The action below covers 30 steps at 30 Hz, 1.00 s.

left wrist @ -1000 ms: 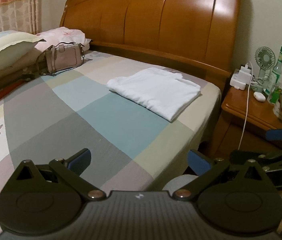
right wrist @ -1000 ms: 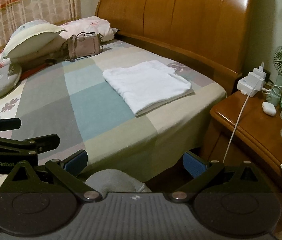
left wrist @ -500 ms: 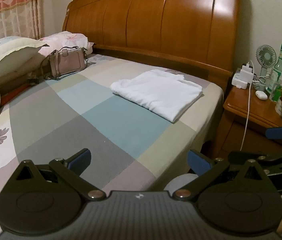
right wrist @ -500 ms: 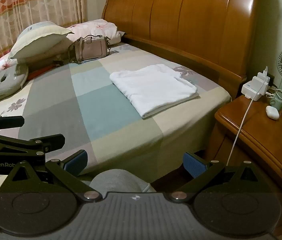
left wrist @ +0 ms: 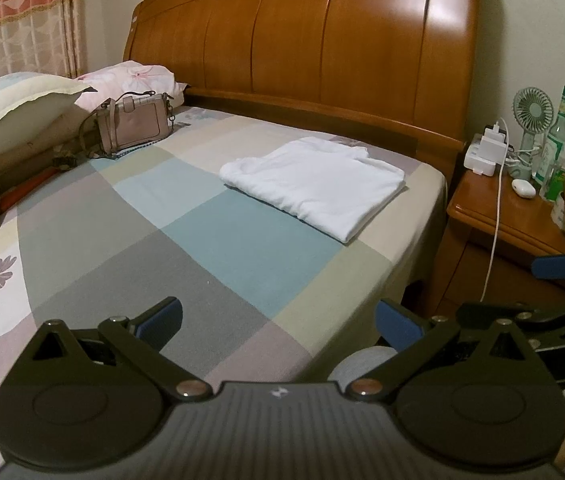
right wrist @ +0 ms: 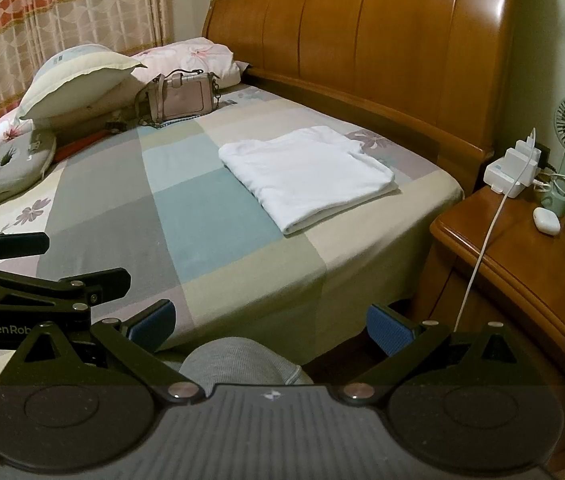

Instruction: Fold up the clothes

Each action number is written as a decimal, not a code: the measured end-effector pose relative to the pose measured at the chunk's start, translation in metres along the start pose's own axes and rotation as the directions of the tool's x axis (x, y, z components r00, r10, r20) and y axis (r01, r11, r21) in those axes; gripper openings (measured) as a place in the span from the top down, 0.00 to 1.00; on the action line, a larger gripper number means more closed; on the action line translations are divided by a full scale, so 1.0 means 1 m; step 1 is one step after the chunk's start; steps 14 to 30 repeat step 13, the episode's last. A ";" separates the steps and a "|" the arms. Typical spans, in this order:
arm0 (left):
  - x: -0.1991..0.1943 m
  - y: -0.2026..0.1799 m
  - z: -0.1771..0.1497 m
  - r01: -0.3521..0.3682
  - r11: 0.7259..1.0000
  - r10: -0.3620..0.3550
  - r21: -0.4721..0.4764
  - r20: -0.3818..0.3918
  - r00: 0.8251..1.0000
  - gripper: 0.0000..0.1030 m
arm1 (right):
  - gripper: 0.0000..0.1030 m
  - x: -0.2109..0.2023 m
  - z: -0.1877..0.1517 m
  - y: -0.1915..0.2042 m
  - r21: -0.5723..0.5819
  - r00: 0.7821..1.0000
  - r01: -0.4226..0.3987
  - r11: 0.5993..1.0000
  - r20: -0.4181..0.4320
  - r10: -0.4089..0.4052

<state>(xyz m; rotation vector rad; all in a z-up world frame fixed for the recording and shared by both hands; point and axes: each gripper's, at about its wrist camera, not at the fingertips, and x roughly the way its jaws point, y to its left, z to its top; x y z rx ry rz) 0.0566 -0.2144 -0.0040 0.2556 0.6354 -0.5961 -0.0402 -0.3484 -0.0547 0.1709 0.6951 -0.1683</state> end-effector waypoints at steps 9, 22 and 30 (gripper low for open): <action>-0.001 0.000 0.000 0.002 1.000 -0.002 -0.003 0.001 1.000 0.01 | 0.00 -0.002 -0.001 0.001 0.001 1.000 0.001 1.000 0.005 -0.001; -0.002 0.000 0.000 0.001 1.000 -0.001 -0.003 0.002 1.000 0.01 | 0.00 -0.002 -0.001 0.001 0.003 1.000 0.000 1.000 0.006 0.000; -0.002 0.000 0.000 0.001 1.000 -0.001 -0.003 0.002 1.000 0.01 | 0.00 -0.002 -0.001 0.001 0.003 1.000 0.000 1.000 0.006 0.000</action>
